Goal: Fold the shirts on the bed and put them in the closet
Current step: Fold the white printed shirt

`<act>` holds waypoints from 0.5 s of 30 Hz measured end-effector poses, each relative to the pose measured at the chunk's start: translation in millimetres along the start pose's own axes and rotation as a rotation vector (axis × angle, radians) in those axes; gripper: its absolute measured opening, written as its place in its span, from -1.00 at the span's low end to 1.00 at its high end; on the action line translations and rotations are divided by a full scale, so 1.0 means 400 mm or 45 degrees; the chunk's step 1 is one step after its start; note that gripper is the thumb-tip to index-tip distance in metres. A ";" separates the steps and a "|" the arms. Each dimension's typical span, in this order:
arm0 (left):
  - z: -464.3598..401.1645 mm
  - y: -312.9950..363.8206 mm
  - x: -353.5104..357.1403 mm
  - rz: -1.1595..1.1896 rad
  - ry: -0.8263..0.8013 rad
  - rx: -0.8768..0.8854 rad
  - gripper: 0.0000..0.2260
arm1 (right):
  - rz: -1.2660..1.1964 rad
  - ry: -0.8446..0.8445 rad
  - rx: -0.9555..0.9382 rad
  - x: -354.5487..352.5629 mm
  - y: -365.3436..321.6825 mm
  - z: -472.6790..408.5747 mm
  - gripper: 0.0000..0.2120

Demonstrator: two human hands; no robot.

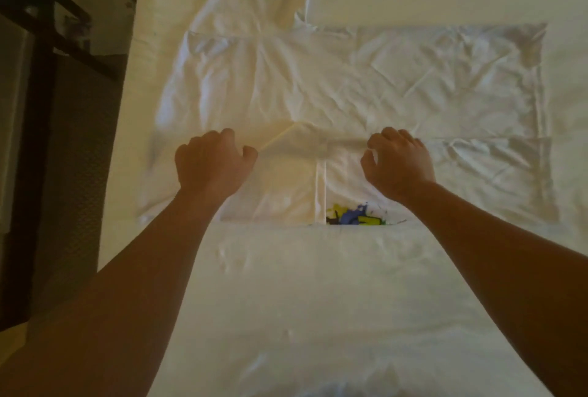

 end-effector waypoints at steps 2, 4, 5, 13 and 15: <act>-0.039 0.085 -0.010 0.066 -0.010 0.081 -0.65 | 0.027 0.007 0.068 -0.032 0.095 -0.020 -0.78; -0.081 0.161 -0.015 0.121 -0.030 0.148 -0.67 | 0.022 0.040 0.164 -0.064 0.178 -0.049 -0.75; -0.105 0.206 -0.017 0.143 -0.042 0.176 -0.68 | 0.012 0.057 0.212 -0.083 0.223 -0.067 -0.73; -0.274 0.437 -0.049 0.073 -0.015 0.357 -0.61 | 0.174 -0.112 0.390 -0.150 0.472 -0.212 -0.66; -0.311 0.472 -0.050 -0.032 0.031 0.424 -0.59 | 0.258 -0.145 0.360 -0.154 0.511 -0.238 -0.63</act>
Point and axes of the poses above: each hand's wrist, its own z-axis away from the middle knuckle, its own x-axis out of the palm, y = z × x, the point moved 3 cm from there along -z, towards the middle knuckle, and after that the axes turned 14 degrees about -x, right-handed, at the moved point
